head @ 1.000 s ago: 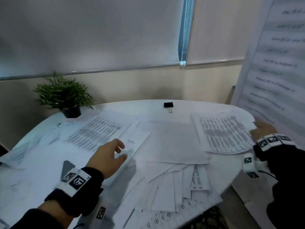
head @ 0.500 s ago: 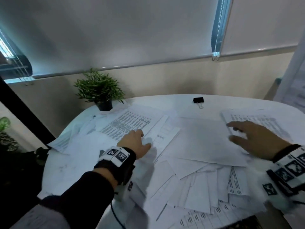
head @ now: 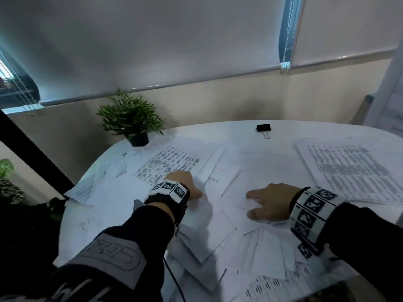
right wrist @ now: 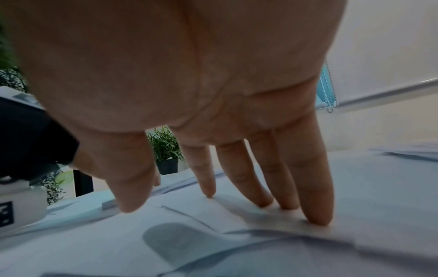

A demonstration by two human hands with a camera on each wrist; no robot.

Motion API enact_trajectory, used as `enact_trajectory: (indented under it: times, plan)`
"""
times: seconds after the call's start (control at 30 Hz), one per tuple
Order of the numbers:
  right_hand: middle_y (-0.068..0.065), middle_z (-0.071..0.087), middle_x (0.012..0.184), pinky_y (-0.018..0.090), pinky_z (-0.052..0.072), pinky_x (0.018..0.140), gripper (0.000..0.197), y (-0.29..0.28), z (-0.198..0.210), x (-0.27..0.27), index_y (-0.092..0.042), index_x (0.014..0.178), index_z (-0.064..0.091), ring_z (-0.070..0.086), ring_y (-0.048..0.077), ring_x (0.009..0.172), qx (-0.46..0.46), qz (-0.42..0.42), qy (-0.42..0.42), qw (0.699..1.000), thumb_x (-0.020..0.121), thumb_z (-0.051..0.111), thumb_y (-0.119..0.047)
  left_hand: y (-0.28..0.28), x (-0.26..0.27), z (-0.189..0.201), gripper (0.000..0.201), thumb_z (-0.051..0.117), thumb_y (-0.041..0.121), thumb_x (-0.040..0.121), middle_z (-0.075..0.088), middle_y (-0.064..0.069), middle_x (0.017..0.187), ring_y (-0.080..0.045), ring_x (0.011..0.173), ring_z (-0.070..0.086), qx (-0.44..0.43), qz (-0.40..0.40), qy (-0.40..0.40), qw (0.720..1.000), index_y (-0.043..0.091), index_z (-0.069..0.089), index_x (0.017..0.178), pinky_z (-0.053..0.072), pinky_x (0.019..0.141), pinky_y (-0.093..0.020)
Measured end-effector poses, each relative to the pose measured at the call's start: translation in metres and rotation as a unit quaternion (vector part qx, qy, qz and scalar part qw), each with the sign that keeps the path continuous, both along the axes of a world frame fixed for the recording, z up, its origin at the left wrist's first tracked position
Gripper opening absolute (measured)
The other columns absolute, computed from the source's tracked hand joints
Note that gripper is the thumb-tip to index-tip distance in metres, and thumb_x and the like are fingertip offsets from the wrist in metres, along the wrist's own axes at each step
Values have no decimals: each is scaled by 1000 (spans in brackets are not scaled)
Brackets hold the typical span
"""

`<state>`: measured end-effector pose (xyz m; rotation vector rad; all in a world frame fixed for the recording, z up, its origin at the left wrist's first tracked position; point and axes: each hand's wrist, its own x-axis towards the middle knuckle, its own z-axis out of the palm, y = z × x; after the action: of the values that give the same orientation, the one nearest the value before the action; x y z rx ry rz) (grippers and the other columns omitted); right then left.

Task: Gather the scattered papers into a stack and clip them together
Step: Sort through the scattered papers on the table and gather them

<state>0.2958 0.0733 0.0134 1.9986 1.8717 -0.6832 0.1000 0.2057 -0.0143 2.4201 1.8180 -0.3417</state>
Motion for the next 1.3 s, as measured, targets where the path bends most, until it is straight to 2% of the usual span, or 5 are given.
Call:
enact_trajectory:
  times: [0.77, 0.87, 1.0, 1.17, 1.3]
  plan:
    - [4, 36, 150, 31, 33, 106, 67, -19, 1, -7, -29, 148, 20, 41, 21, 132, 40, -70, 92, 993, 91, 41, -57, -20, -3, 7, 15, 45, 7, 89, 60, -8, 101, -26, 97, 59, 33, -50, -85, 995, 12, 52, 101, 44, 72, -30]
    - [9, 59, 122, 36, 45, 93, 55, -14, 3, -20, -30, 138, 30, 60, 22, 103, 172, -185, 250, 935, 91, 45, -54, -46, 5, 17, 27, 46, 8, 85, 66, -8, 105, -27, 97, 62, 21, -93, -169, 981, 18, 59, 106, 49, 79, -31]
    - [18, 57, 95, 45, 57, 74, 48, -9, 7, -38, -30, 115, 23, 61, 28, 69, 180, -383, 516, 745, 87, 62, -31, -99, 17, 31, 28, 49, 11, 87, 72, -1, 99, -19, 91, 64, 29, -211, -252, 944, 23, 65, 107, 43, 74, -21]
    - [7, 53, 79, 32, 48, 61, 56, -25, -14, -18, -27, 115, 30, 56, 22, 68, 279, -342, 345, 828, 75, 58, 1, -115, 13, 46, 20, 65, 41, 85, 70, 10, 82, 5, 66, 59, -77, -190, -409, 889, 27, 66, 100, 48, 72, -15]
    - [2, 53, 95, 24, 40, 59, 49, -47, -23, 2, -25, 113, 45, 51, 12, 73, 290, -345, 362, 816, 78, 56, 8, -60, -12, 32, 53, 53, 56, 88, 61, -1, 121, -21, 109, 60, -12, 1, -271, 962, 23, 47, 129, 48, 93, -33]
